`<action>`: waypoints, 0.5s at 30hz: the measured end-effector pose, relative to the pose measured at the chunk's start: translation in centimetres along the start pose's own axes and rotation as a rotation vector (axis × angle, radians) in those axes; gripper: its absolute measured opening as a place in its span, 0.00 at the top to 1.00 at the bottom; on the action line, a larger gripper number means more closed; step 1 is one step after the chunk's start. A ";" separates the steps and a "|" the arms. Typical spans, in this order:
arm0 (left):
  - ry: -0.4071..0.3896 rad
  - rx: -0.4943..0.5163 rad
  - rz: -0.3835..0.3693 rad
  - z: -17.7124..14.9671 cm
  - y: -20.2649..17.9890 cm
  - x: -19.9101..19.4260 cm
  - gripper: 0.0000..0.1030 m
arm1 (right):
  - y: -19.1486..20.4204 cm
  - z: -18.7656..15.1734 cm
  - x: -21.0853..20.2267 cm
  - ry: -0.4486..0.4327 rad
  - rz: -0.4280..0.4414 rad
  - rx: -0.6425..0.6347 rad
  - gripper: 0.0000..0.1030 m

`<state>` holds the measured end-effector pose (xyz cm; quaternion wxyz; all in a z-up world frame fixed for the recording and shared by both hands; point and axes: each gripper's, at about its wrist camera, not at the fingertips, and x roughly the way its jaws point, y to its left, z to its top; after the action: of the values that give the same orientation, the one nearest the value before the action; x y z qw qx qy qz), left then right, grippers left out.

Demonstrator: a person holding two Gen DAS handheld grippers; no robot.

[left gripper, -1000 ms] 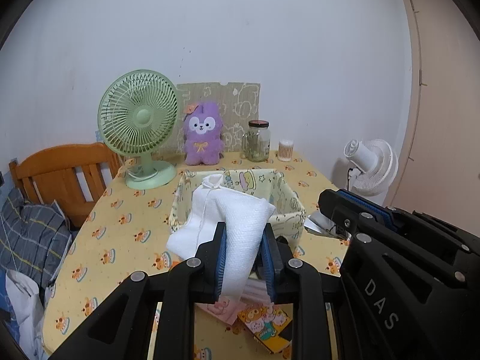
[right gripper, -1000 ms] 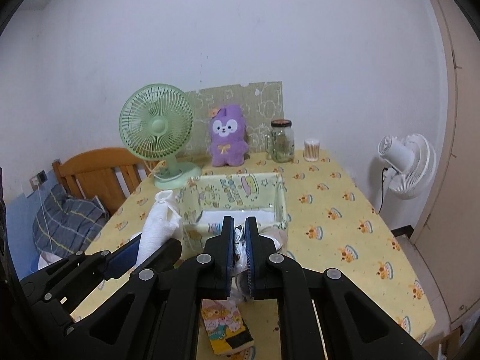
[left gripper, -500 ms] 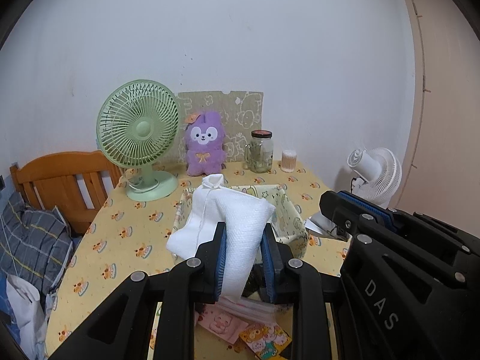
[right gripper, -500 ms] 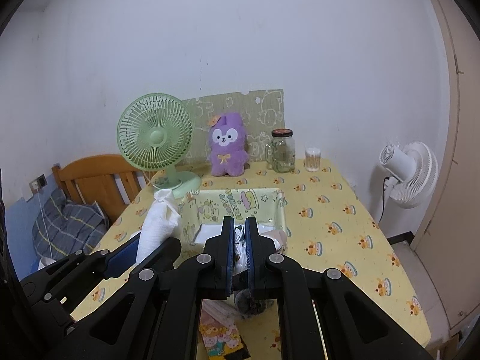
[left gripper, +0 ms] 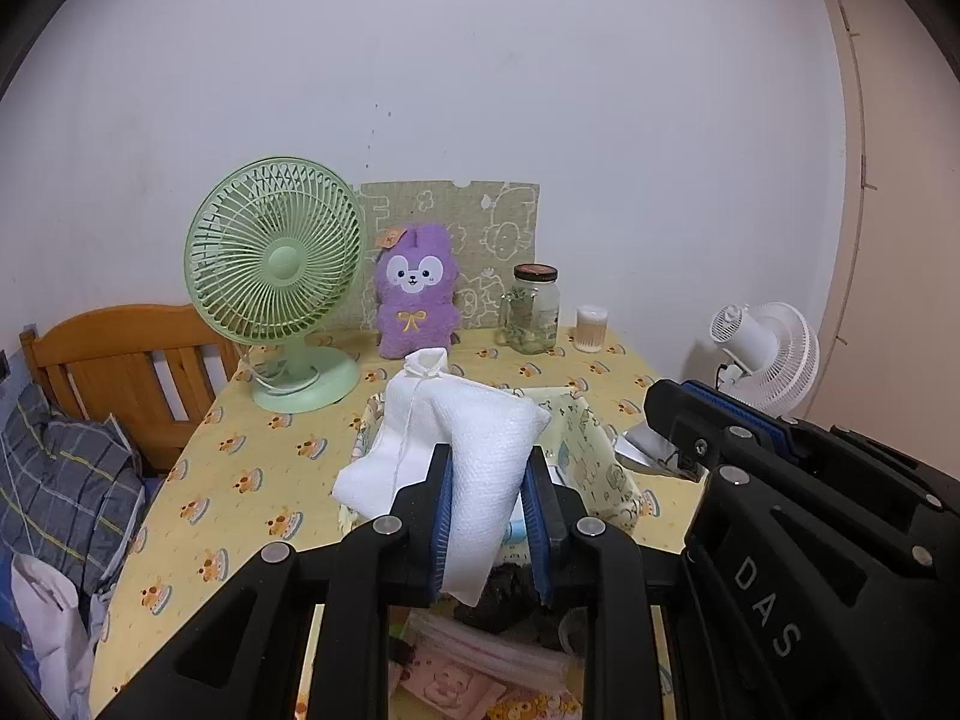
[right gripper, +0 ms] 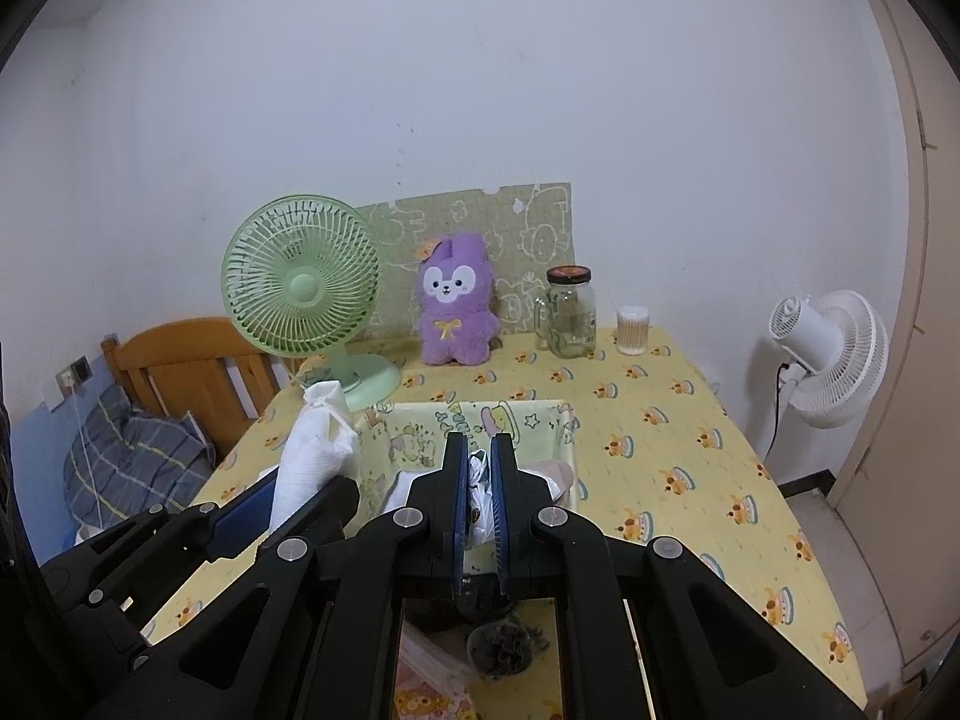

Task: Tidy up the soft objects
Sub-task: 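Lift the white towel with the left tool and carry it over the box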

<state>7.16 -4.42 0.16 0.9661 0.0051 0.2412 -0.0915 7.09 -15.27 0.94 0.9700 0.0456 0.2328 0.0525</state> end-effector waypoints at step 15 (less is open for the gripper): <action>0.008 -0.016 0.005 2.0 1.1 3.9 0.80 | -0.1 2.3 4.5 -0.012 -0.011 -0.006 0.90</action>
<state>11.64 -4.14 0.11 0.9655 -0.0016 0.2456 -0.0869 12.15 -15.00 0.91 0.9719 0.0420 0.2269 0.0475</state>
